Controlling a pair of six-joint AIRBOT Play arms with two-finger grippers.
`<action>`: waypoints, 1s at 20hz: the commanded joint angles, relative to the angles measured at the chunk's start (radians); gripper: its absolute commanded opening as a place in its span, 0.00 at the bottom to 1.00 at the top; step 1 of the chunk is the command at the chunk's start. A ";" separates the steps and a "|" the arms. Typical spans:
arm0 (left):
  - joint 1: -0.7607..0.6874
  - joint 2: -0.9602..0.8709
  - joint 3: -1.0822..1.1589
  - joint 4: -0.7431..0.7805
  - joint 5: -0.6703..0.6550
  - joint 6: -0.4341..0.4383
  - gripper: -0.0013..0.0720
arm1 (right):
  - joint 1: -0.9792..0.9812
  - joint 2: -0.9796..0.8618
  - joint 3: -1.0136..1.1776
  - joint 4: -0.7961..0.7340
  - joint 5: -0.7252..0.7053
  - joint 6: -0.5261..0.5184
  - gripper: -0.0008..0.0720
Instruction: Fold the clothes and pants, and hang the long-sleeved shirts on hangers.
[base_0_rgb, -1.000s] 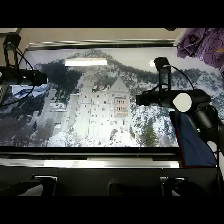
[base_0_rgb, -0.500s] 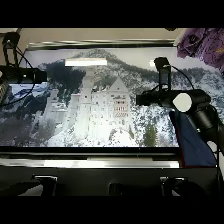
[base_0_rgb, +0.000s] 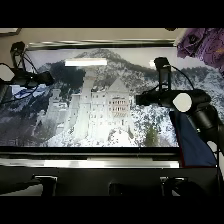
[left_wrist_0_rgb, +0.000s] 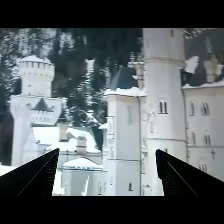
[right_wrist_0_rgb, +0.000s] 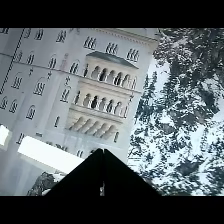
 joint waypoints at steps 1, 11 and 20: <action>0.114 -0.143 0.080 0.105 0.005 -0.174 1.00 | 0.001 0.000 0.001 0.000 0.000 0.000 0.06; 0.353 -0.688 0.584 0.125 0.051 -0.217 1.00 | 0.001 0.000 0.001 0.000 0.000 0.000 0.06; 0.350 -0.737 0.573 0.006 0.069 -0.205 0.03 | 0.001 0.000 0.001 0.000 0.000 0.000 0.06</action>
